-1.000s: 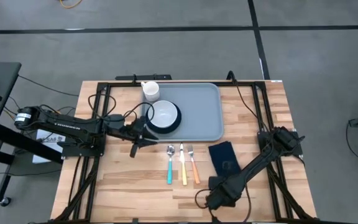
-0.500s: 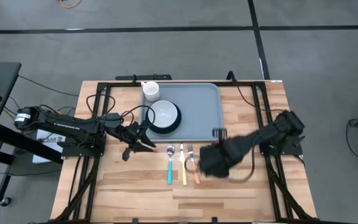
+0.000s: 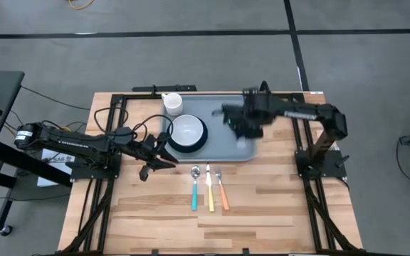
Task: Set up tray
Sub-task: Put the dark blue napkin on the gray tray to the right of the black plate
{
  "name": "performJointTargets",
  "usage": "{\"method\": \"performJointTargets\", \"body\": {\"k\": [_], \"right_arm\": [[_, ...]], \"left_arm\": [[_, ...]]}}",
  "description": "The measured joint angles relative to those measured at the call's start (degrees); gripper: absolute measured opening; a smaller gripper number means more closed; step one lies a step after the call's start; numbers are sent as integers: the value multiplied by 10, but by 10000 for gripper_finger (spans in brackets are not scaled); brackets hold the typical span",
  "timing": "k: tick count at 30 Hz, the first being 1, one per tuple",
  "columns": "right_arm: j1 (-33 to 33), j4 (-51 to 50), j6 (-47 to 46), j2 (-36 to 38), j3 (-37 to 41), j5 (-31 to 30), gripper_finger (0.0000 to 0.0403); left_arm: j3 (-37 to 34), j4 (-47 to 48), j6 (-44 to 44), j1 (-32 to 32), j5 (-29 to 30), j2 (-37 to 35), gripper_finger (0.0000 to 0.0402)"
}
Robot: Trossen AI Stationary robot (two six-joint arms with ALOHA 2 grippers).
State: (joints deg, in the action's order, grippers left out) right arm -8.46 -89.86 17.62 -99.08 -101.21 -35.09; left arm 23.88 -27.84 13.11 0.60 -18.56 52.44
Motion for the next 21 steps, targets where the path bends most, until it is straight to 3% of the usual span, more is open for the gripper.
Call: {"method": "performJointTargets", "body": {"k": [4, 8, 12, 16, 21], "right_arm": [[-89, 76, 100, -4, 0, -61, 0], [-164, 232, 218, -6, 0, -91, 0], [-203, 388, 273, -33, 0, -83, 0], [-201, 367, 272, -79, 0, -11, 0], [-177, 274, 259, -157, 2, -11, 0]], "left_arm": [[0, 12, 0, 0, 0, 0, 87], [0, 13, -1, 0, 2, 0, 87], [0, 5, -5, 0, 2, 0, 87], [0, 2, -27, 0, 2, 0, 87], [0, 2, -32, 0, 1, 0, 87]]}}
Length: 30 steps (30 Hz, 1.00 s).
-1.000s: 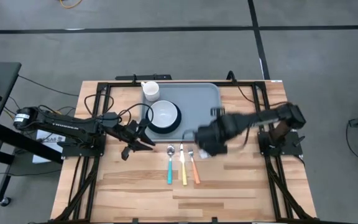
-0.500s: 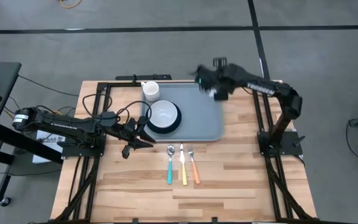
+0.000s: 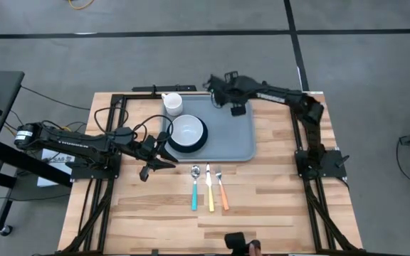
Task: Set up tray
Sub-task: Put the dark blue napkin on the gray tray to the right of the black plate
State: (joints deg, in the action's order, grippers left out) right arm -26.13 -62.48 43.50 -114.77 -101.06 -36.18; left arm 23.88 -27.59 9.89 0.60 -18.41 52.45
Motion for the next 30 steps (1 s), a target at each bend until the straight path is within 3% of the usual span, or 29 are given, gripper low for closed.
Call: {"method": "performJointTargets", "body": {"k": [8, 12, 17, 30], "right_arm": [[23, -17, -34, -25, -1, 28, 0], [55, -19, -36, -25, -1, 71, 0], [83, -35, -38, -25, -1, 171, 0], [100, -58, -112, -27, 21, 246, 0]], "left_arm": [[0, 19, 1, 0, -2, 0, 87], [0, 27, 2, 0, -3, 0, 87], [0, 29, 3, 0, -3, 0, 87], [0, 37, 3, 0, -3, 0, 87]]}}
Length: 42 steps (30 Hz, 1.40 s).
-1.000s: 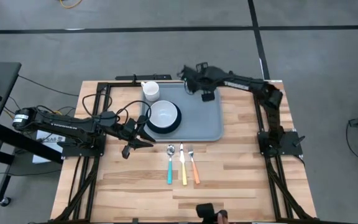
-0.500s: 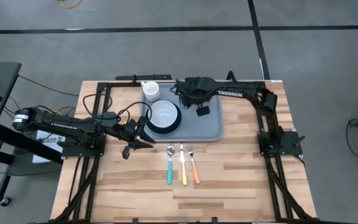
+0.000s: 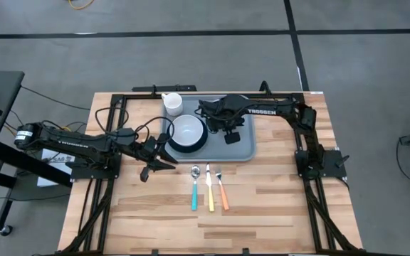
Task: Set up tray
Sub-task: Put the dark blue napkin on the gray tray to the right of the black plate
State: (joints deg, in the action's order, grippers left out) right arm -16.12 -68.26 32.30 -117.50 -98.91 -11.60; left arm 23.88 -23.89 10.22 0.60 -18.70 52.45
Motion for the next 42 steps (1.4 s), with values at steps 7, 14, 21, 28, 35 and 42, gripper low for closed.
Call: {"method": "performJointTargets", "body": {"k": [7, 14, 21, 28, 35, 42], "right_arm": [[3, 1, -48, 0, 0, 24, 0], [0, 1, -144, 0, 0, 47, 0], [-16, -22, -250, 0, 0, 44, 0], [-10, -1, -316, -13, -2, 63, 0], [1, 19, -308, -83, 1, 74, 0], [-4, 32, -303, -103, -1, 70, 0]], "left_arm": [[0, 2, 0, 0, 0, 0, 87], [0, 2, 0, 0, 0, 0, 87], [0, 6, 0, 0, 0, 0, 87], [0, 6, 1, 0, 0, 0, 87], [0, 5, 1, 0, 0, 0, 87], [0, 9, 0, -1, 1, 0, 87]]}}
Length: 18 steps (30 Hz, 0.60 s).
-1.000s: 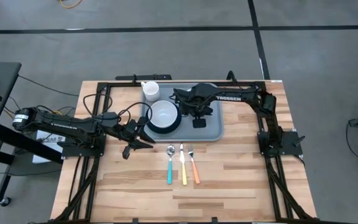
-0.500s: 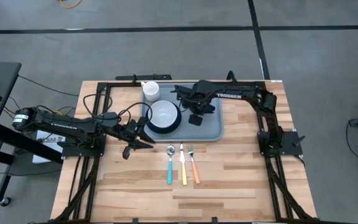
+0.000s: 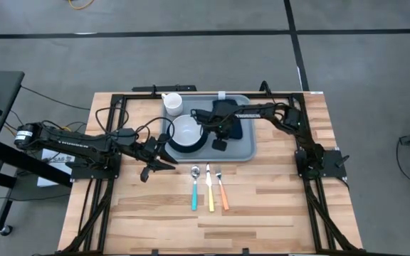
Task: Set up tray
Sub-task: Put the dark blue napkin on the gray tray to the right of the black plate
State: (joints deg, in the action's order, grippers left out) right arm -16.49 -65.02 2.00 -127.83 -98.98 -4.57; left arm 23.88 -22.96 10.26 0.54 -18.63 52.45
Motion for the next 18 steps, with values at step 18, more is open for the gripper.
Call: {"method": "performJointTargets", "body": {"k": [18], "right_arm": [[42, 11, 1, 7, 0, 2, 24]], "left_arm": [[0, 0, 0, -1, 0, 0, 87]]}}
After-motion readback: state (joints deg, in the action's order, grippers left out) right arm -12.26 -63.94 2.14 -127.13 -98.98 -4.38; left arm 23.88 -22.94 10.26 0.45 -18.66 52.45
